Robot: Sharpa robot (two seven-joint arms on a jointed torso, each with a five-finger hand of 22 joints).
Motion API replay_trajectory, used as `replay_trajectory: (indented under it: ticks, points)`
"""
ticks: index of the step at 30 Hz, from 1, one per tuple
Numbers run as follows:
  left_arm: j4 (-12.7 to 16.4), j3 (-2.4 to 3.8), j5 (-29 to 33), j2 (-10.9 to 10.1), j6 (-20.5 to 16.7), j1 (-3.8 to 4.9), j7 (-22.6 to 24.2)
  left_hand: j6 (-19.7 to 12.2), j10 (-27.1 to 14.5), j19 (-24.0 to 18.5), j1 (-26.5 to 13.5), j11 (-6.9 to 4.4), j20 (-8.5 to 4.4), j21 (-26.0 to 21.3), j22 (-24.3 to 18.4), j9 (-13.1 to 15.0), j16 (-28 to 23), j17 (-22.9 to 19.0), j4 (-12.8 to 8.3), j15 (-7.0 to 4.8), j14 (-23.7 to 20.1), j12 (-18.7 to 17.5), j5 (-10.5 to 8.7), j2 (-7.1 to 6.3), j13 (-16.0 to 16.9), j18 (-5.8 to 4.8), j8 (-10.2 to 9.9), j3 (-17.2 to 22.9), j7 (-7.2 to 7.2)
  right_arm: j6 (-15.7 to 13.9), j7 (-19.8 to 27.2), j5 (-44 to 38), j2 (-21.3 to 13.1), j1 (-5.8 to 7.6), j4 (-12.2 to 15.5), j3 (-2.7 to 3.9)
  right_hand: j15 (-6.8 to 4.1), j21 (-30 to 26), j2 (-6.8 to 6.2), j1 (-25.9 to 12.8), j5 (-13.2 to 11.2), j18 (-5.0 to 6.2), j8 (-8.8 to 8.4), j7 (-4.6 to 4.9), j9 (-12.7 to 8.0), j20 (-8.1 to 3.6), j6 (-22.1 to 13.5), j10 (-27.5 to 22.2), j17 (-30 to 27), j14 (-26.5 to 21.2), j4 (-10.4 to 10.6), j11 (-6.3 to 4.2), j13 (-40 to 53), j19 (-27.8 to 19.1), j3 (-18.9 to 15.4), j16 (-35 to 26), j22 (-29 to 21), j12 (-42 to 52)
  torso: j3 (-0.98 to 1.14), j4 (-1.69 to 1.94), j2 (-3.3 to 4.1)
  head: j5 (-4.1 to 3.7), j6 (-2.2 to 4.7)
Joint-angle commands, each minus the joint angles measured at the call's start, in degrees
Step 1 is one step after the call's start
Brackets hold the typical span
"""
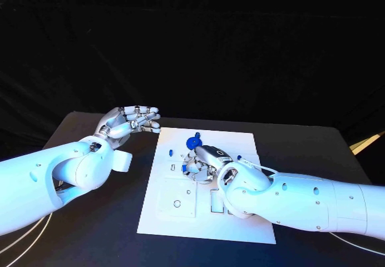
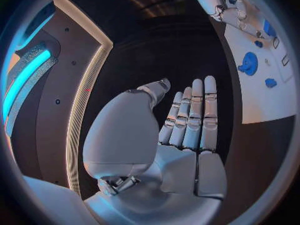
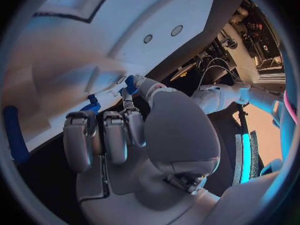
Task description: Assemble the parts on the task board
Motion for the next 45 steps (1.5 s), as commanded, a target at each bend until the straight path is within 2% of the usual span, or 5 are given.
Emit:
replay_trajectory:
  ticks: [1, 17, 33, 41, 45]
  points:
    - [0.0, 0.02, 0.0, 0.1, 0.3, 0.02, 0.0, -0.4, 0.1, -0.8, -1.0, 0.16, -0.23, 0.9, 1.1, 1.1, 1.1, 0.9, 0.3, -0.13, -0.7, -0.8, 0.04, 0.11, 0.6, 0.56, -0.4, -0.3, 0.69, 0.3, -0.3, -0.7, 0.1, -0.17, -0.3, -0.01, -0.54, 1.3, 1.09, -1.2, 0.4, -1.74, 3.85, -0.54, 3.3, -0.83, 1.5, 0.9, 15.6, 6.5, -0.3, -0.59, 7.7, 5.7, 3.5, 0.8, 14.7, 1.1, 0.02, 0.01, -0.01, 0.04, -0.18]
    - [-0.1, -0.01, 0.0, 0.0, 0.4, 0.01, -0.1, -0.4, 0.1, -0.9, -1.0, 0.16, -0.22, 1.0, 1.2, 1.1, 1.1, 1.0, 0.2, -0.12, -0.8, -0.8, 0.04, 0.11, 0.7, 0.56, -0.4, -0.3, 0.68, 0.5, -1.4, -2.3, 0.4, -0.53, -1.5, -0.04, -0.52, 1.3, 0.87, -1.6, 0.4, -1.72, 3.95, -0.52, 3.4, -0.82, 1.4, 0.9, 15.6, 6.5, -0.3, -0.57, 7.7, 5.6, 3.4, 0.8, 14.7, 1.1, 0.06, -0.03, -0.02, 0.1, -0.08]
    - [-0.1, -0.02, 0.0, 0.0, 0.6, 0.0, -0.3, -0.4, 0.1, -0.9, -1.0, 0.16, -0.22, 1.0, 1.2, 1.1, 1.1, 1.0, 0.2, -0.12, -0.8, -0.8, 0.04, 0.11, 0.7, 0.56, -0.4, -0.3, 0.68, 0.6, -1.6, -2.8, 0.6, -0.75, -2.0, -0.04, -0.5, 1.2, 0.75, -2.0, 0.4, -1.7, 4.0, -0.49, 3.4, -0.81, 1.2, 0.8, 15.6, 6.5, -0.2, -0.55, 7.6, 5.6, 3.4, 0.8, 14.6, 1.1, 0.0, -0.03, -0.04, 0.07, -0.18]
    - [-0.2, -0.03, 0.0, 0.0, 0.7, 0.0, -0.3, -0.4, 0.1, -1.0, -1.1, 0.18, -0.2, 1.1, 1.2, 1.1, 1.1, 1.1, 0.3, -0.1, -0.8, -0.8, 0.03, 0.1, 0.6, 0.55, -0.5, -0.4, 0.69, 0.9, -1.8, -2.8, 0.6, -0.76, -2.0, -0.04, -0.41, 1.0, 0.1, -2.6, 0.4, -1.64, 3.97, -0.32, 3.4, -0.76, 0.7, 0.6, 15.6, 6.5, -0.3, -0.42, 7.4, 5.5, 3.3, 0.8, 14.5, 0.7, -0.01, -0.01, -0.04, 0.05, -0.2]
    - [-0.2, -0.04, 0.0, 0.0, 0.7, -0.01, -0.3, -0.4, 0.1, -1.0, -1.1, 0.18, -0.2, 1.1, 1.2, 1.1, 1.1, 1.1, 0.3, -0.1, -0.8, -0.8, 0.03, 0.1, 0.6, 0.55, -0.5, -0.4, 0.69, 0.9, -1.7, -2.7, 0.6, -0.79, -1.9, -0.04, -0.24, 1.0, -0.78, -3.1, 0.4, -1.64, 3.75, -0.03, 3.3, -0.64, -0.1, 0.3, 15.6, 6.5, -0.5, -0.19, 7.1, 5.5, 3.3, 0.8, 14.5, 0.4, -0.02, 0.01, -0.05, -0.08, -0.16]
